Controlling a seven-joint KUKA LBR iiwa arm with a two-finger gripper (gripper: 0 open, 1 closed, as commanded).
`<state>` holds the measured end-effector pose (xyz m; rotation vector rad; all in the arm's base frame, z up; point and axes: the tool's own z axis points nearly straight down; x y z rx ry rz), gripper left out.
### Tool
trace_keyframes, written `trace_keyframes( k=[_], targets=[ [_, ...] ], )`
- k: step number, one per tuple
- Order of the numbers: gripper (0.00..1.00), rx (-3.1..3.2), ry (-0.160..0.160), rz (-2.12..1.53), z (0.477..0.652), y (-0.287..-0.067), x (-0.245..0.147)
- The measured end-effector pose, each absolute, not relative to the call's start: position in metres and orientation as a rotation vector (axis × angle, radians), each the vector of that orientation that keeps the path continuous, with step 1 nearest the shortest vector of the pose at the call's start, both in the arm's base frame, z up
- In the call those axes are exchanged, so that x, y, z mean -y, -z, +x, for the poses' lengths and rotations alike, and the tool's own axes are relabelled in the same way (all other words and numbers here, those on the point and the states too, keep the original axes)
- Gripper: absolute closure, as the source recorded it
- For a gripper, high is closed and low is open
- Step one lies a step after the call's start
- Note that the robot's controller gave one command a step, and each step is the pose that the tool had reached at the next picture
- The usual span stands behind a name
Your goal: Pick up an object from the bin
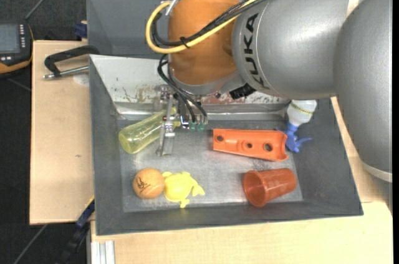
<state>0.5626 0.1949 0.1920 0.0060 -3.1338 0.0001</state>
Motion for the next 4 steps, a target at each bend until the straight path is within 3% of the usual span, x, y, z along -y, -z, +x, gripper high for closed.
trace_keyframes(
  k=[2,3,4],
  targets=[
    [0.0,3.144,0.005,0.018,0.567,-0.194,-0.193],
    [0.0,3.13,0.0,0.21,0.571,-0.157,-0.186],
    [0.0,3.138,0.008,0.283,0.593,-0.161,-0.145]
  ],
)
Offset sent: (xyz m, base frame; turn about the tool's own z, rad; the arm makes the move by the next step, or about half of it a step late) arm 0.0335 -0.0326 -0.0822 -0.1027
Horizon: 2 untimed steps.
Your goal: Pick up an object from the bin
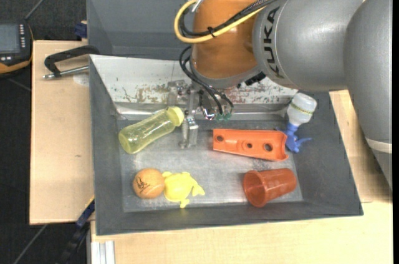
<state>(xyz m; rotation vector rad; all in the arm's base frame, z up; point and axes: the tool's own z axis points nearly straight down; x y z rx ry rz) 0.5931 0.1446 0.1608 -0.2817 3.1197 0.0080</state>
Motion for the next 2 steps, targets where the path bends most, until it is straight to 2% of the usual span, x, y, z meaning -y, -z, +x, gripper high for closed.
trace_keyframes(
  k=[1,2],
  targets=[
    [0.0,-3.14,-0.004,0.064,0.575,-0.144,-0.124],
    [0.0,-3.125,-0.008,0.293,0.577,-0.12,-0.116]
  ],
)
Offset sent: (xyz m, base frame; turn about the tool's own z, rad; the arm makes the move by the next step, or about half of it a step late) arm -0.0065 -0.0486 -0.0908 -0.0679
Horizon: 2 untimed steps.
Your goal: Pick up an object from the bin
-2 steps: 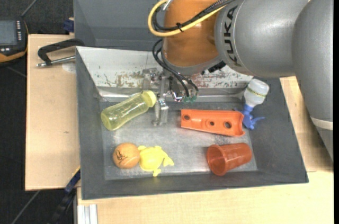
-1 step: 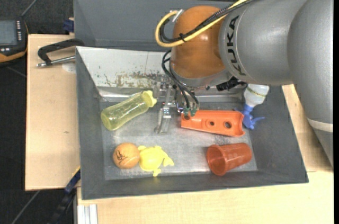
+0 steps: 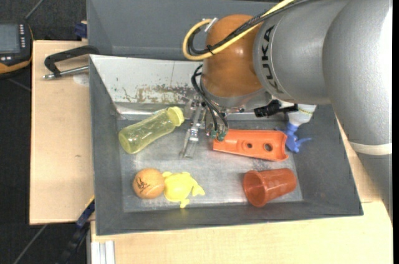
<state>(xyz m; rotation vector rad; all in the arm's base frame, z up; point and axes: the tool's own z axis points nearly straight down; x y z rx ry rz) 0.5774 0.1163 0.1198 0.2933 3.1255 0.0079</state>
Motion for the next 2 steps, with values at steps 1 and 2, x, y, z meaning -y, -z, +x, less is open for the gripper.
trace_keyframes(
  k=[1,2],
  targets=[
    [0.0,-3.135,-0.008,0.013,0.592,-0.105,-0.089],
    [0.0,-3.132,-0.01,0.203,0.594,-0.074,-0.063]
  ],
)
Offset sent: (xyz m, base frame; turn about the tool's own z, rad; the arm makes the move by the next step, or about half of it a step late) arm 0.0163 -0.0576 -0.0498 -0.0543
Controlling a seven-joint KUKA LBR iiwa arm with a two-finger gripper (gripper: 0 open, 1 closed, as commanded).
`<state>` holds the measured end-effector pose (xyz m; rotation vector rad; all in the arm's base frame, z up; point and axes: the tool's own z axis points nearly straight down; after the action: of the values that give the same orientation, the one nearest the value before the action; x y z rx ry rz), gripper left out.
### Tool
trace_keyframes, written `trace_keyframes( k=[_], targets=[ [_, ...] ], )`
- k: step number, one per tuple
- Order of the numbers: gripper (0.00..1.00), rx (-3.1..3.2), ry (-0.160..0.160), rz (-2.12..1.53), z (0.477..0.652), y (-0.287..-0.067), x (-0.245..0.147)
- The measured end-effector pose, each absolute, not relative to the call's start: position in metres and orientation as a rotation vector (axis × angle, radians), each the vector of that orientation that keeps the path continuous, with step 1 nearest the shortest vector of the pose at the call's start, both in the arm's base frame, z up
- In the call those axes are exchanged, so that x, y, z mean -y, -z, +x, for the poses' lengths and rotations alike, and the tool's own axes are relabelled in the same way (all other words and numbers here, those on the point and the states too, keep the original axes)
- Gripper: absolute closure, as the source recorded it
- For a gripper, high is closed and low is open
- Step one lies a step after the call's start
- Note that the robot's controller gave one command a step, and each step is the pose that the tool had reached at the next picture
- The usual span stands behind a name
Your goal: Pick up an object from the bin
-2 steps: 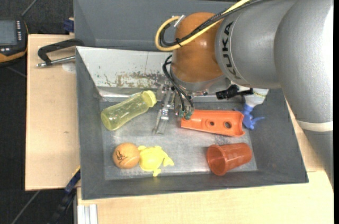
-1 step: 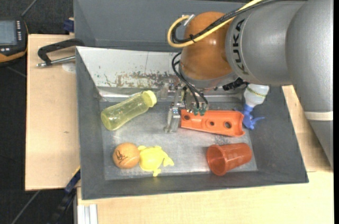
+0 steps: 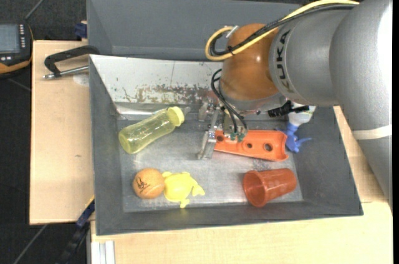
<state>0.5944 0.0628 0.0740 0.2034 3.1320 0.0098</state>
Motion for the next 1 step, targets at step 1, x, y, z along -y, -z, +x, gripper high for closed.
trace_keyframes(
  k=[1],
  targets=[
    [0.0,-3.133,-0.01,0.132,0.5957,-0.0707,-0.0388]
  ],
)
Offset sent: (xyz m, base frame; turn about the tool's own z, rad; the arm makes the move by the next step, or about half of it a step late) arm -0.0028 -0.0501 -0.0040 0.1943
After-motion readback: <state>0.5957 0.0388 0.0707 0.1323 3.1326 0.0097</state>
